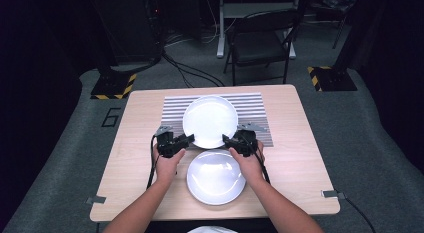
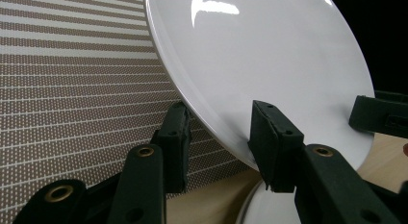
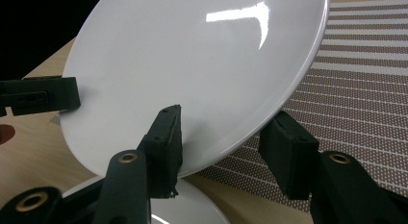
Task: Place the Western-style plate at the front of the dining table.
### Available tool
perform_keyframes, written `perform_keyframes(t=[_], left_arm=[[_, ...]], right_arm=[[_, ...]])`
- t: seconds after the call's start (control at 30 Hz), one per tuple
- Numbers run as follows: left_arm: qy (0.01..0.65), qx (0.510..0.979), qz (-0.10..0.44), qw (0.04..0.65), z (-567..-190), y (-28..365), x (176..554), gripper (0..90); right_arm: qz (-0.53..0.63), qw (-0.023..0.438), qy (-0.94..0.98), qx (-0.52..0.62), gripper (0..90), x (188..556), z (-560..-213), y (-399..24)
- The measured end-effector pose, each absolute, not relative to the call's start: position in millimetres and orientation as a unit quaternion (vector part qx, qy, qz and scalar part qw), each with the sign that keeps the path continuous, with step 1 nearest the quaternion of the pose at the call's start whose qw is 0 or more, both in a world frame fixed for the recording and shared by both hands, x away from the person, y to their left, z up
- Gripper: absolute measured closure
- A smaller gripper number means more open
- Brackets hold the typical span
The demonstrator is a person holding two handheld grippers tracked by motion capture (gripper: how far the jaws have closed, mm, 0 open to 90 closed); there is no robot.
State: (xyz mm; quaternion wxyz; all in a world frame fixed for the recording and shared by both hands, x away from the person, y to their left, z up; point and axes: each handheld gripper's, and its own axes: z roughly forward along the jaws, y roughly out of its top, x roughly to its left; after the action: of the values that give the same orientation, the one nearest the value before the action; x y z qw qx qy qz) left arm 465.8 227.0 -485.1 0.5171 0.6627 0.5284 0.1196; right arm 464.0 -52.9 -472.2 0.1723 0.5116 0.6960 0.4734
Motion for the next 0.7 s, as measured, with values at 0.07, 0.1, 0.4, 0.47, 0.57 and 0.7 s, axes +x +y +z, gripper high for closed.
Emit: perform_keyframes(t=[0.07, 0.1, 0.4, 0.47, 0.57, 0.7], left_arm=[[0.527, 0.665, 0.121, 0.515, -485.7, 226.4, 466.8, 59.1], [0.527, 0.665, 0.122, 0.516, -486.2, 225.9, 467.5, 59.1], [0.532, 0.662, 0.121, 0.514, -491.6, 224.1, 473.2, 59.1], [0.534, 0.661, 0.118, 0.513, -492.7, 223.8, 473.9, 59.1], [0.538, 0.659, 0.116, 0.514, -494.1, 222.8, 475.4, 59.1], [0.537, 0.659, 0.117, 0.514, -495.1, 222.1, 477.6, 59.2]], right_arm=[[0.473, 0.173, 0.694, 0.514, 49.9, 465.9, -473.2, -53.5], [0.472, 0.174, 0.695, 0.513, 50.0, 467.2, -473.9, -54.1], [0.47, 0.173, 0.692, 0.52, 50.1, 473.8, -480.3, -55.4], [0.469, 0.174, 0.692, 0.52, 50.4, 474.7, -481.5, -55.4], [0.469, 0.174, 0.691, 0.522, 50.6, 475.5, -482.7, -55.0], [0.47, 0.175, 0.69, 0.522, 50.7, 477.6, -484.4, -55.3]])
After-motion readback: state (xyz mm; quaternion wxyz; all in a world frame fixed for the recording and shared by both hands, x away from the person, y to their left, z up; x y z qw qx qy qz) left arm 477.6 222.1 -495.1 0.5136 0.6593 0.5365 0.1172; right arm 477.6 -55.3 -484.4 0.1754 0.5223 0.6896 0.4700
